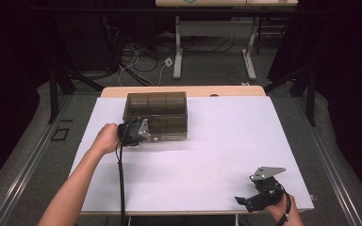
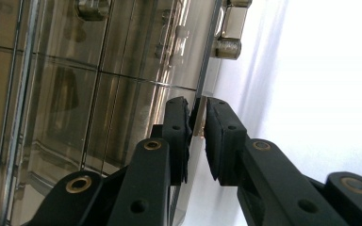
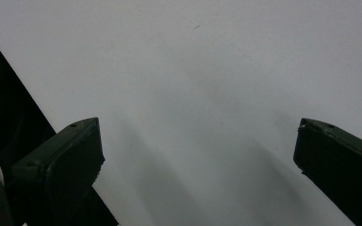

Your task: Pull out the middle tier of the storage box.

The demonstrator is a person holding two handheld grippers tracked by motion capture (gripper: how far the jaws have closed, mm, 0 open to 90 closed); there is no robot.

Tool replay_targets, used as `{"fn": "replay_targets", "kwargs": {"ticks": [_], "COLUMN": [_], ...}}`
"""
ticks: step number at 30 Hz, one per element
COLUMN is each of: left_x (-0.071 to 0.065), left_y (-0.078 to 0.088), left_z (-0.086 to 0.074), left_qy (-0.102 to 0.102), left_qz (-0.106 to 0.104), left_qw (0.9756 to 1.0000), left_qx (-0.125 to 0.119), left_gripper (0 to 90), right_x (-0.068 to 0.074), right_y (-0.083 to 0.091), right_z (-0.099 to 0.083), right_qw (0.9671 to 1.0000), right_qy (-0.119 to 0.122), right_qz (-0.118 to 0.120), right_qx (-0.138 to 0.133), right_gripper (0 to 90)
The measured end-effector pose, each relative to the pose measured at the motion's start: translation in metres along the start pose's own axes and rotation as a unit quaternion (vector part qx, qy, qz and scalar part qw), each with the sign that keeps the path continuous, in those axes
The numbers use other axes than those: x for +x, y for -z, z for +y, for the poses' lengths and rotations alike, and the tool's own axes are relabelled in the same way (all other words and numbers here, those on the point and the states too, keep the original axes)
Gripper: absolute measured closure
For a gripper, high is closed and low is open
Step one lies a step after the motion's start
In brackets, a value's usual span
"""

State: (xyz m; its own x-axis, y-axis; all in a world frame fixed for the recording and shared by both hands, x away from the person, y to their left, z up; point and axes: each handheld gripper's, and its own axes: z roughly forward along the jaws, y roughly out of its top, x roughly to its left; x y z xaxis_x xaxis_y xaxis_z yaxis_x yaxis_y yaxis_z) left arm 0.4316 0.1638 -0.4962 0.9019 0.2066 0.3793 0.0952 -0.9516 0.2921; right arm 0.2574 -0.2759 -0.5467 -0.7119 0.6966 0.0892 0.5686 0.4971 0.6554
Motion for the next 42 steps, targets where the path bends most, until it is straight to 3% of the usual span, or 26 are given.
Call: {"fn": "replay_targets", "kwargs": {"ticks": [11,22,26,31,32,35,38,39,40,41,42], "left_x": [-0.006,-0.012,-0.013,-0.015,-0.018,-0.021,-0.028,-0.033,-0.033,-0.038,-0.038], "left_y": [0.002,0.003,0.003,0.004,0.005,0.008,0.011,0.011,0.011,0.010,0.010], "left_z": [-0.003,-0.005,-0.005,-0.007,-0.008,-0.010,-0.013,-0.015,-0.015,-0.018,-0.018], "left_qy": [0.024,0.027,0.027,0.048,0.069,0.089,0.133,0.161,0.161,0.187,0.187], "left_qz": [-0.008,-0.005,0.001,0.013,0.017,0.016,0.019,0.017,0.017,0.013,0.013], "left_qw": [0.9995,0.9991,0.9992,0.9981,0.9965,0.9942,0.9876,0.9829,0.9829,0.9776,0.9776], "left_qx": [-0.020,-0.031,-0.028,-0.036,-0.044,-0.058,-0.081,-0.088,-0.088,-0.096,-0.096], "left_gripper": [78.8,79.1,78.7,73.6,65.6,54.4,47.6,41.6,39.0,36.3,32.9], "right_x": [0.001,0.001,0.001,0.000,0.001,0.001,0.001,0.001,0.001,0.001,0.001], "right_y": [-0.001,-0.001,-0.001,-0.001,-0.001,-0.001,0.000,0.000,0.000,-0.001,-0.001], "right_z": [0.000,0.000,-0.001,-0.001,-0.001,-0.001,-0.001,-0.001,-0.001,-0.001,-0.001], "right_qw": [1.0000,1.0000,1.0000,1.0000,1.0000,1.0000,1.0000,1.0000,1.0000,1.0000,1.0000], "right_qy": [0.000,0.000,0.001,0.002,0.001,0.002,0.000,0.001,0.001,0.001,0.001], "right_qz": [0.000,0.004,0.003,0.004,0.002,0.000,0.001,0.000,0.000,0.002,0.002], "right_qx": [-0.003,0.009,0.003,0.004,0.003,-0.001,0.005,0.002,0.002,0.002,0.002], "right_gripper": [1.4,1.4,1.4,1.4,1.4,1.4,1.4,1.4,1.4,1.4,1.4]}}
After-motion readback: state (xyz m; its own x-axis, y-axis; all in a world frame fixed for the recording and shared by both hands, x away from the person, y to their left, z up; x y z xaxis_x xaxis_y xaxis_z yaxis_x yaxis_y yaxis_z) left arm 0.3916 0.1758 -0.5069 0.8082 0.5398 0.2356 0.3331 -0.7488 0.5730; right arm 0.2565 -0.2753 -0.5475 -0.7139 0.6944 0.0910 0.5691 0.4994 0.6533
